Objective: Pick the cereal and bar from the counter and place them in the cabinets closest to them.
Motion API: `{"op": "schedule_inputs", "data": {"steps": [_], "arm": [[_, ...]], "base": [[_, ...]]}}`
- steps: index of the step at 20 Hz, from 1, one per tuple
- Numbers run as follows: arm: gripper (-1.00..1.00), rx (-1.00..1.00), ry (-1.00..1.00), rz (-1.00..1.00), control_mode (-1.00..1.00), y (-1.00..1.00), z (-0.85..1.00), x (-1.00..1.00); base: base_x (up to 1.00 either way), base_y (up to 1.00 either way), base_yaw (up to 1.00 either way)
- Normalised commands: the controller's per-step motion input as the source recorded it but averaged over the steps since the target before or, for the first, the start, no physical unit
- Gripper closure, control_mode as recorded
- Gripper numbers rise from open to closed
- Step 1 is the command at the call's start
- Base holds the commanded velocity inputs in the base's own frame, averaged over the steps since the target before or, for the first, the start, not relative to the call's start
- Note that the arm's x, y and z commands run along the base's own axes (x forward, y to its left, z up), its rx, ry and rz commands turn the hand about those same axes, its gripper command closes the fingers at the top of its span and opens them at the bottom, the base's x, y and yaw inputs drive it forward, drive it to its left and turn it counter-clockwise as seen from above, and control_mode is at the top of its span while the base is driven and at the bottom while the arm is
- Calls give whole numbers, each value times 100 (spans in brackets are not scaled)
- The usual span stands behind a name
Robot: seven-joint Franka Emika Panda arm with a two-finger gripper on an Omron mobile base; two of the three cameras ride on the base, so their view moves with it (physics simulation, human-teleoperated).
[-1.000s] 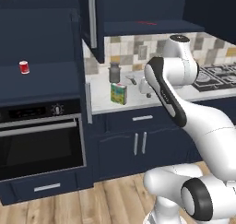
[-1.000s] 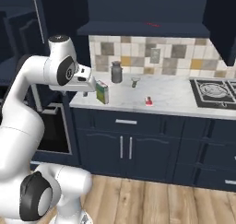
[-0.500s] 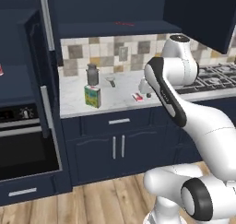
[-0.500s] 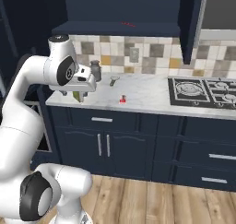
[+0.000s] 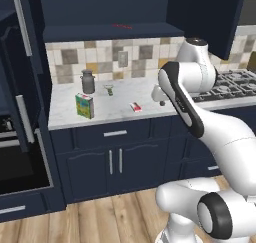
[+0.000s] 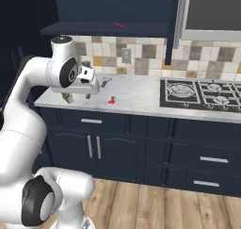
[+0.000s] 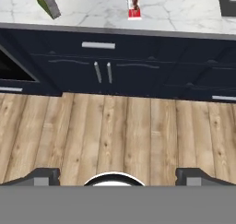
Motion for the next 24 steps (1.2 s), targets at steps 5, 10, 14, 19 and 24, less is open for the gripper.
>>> {"op": "schedule_inputs", "data": {"steps": [5,10,14,19,24], "arm": [[-100,0,0,0,100,0,0,0],[-100,0,0,0,100,0,0,0],[-100,0,0,0,100,0,0,0],[-100,0,0,0,100,0,0,0],[-100,0,0,0,100,0,0,0]], "base": [[10,-2,0],[32,-11,0],[38,-16,0],[46,-14,-1],[54,-10,-3]]}}
